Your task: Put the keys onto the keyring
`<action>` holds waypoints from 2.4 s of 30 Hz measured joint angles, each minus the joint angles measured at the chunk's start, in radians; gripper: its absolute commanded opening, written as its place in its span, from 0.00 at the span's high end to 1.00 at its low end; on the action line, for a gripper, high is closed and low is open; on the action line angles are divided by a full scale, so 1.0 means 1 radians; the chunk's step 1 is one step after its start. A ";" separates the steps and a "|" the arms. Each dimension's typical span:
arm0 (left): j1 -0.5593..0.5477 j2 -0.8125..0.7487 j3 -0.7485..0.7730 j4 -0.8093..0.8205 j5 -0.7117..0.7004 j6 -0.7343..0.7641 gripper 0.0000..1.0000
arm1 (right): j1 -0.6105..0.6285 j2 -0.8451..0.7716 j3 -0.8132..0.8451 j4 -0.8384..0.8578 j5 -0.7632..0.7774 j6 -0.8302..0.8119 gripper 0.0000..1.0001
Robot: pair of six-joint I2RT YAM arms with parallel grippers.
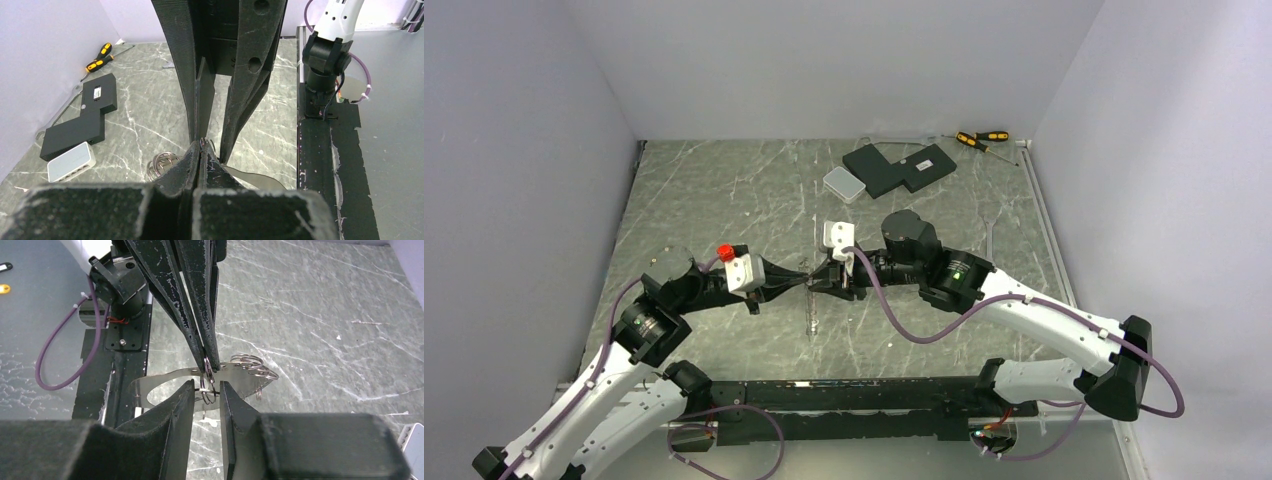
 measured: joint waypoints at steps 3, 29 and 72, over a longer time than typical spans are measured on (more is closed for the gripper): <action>0.002 0.000 0.000 0.000 0.000 0.000 1.00 | 0.000 -0.002 0.000 0.002 -0.001 0.003 0.71; 0.012 -0.002 -0.001 -0.005 0.028 0.000 0.92 | -0.003 -0.003 0.003 0.027 -0.026 0.012 1.00; 0.014 0.156 0.062 -0.087 0.209 0.042 0.83 | 0.105 0.146 0.324 -0.567 0.211 -0.175 1.00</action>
